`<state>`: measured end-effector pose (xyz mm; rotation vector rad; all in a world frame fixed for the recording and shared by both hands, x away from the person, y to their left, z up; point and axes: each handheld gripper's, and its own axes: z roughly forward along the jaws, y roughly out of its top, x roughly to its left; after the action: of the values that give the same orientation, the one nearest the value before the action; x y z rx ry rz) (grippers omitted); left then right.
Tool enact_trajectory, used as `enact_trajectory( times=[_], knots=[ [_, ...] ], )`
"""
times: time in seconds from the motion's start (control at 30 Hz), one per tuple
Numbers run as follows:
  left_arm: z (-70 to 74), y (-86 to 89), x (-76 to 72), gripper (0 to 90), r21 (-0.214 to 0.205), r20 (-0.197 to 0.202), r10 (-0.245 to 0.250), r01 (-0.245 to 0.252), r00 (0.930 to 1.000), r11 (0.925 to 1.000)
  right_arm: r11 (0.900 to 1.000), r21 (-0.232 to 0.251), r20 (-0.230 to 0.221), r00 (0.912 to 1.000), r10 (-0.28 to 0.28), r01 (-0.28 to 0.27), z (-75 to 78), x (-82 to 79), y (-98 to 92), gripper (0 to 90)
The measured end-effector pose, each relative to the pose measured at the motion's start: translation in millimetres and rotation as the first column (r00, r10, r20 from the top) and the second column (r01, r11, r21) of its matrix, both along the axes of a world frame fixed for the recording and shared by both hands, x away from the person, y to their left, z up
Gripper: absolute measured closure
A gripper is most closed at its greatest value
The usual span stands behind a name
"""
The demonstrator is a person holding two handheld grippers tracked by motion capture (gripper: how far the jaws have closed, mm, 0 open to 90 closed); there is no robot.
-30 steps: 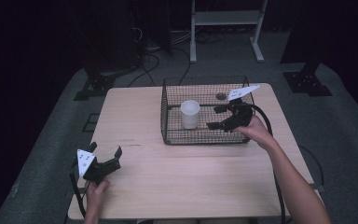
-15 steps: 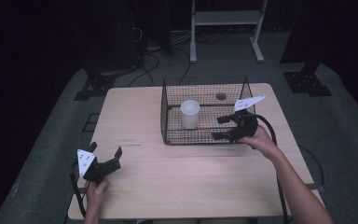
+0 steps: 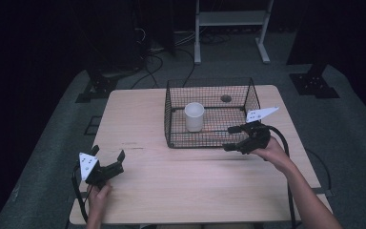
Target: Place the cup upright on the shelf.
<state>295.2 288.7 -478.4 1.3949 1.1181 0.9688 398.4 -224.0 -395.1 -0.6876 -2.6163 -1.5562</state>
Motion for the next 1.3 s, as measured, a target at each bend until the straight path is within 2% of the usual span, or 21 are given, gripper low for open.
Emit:
enact_trajectory(
  times=[0.23, 0.3, 0.43, 0.7, 0.8, 0.97, 1.3],
  knots=[
    [0.0, -0.2, -0.1, 0.0, 0.001, 0.000, 0.000, 0.000, 1.0000, 1.0000, 0.9999, 0.011, 0.001, 0.9999, -0.010, 0.010, -4.6, -8.2, -6.8, 12.0],
    [0.0, -0.2, 0.0, 0.0, 0.000, 0.000, 0.001, -0.001, 1.0000, 1.0000, 0.9999, -0.007, 0.004, 0.9999, -0.016, 0.016, -6.2, -12.0, -9.1, 10.5],
    [0.0, -0.2, -0.1, 0.0, 0.001, 0.000, 0.001, -0.001, 1.0000, 1.0000, 0.9997, -0.003, 0.005, 0.9997, -0.026, 0.026, -7.9, -14.6, -12.2, 10.4],
    [0.0, -0.4, -0.1, 0.0, 0.002, 0.000, 0.001, -0.001, 1.0000, 1.0000, 0.9993, 0.000, -0.011, 0.9992, -0.038, 0.038, -12.9, -23.4, -21.0, 8.2],
    [0.0, -0.4, -0.1, 0.0, 0.002, 0.000, 0.001, -0.001, 1.0000, 1.0000, 0.9987, 0.001, 0.008, 0.9986, -0.052, 0.052, -13.4, -27.8, -24.0, 8.2],
    [-0.1, -0.5, 0.0, 0.0, 0.000, 0.001, 0.001, -0.001, 1.0000, 1.0000, 0.9977, 0.006, -0.003, 0.9978, -0.067, 0.067, -17.4, -33.9, -32.3, 7.8],
    [0.0, -0.5, -0.1, 0.0, 0.002, 0.000, 0.002, -0.002, 1.0000, 1.0000, 0.9955, 0.002, 0.010, 0.9954, -0.095, 0.095, -22.4, -50.0, -47.3, 7.8]
  ],
)
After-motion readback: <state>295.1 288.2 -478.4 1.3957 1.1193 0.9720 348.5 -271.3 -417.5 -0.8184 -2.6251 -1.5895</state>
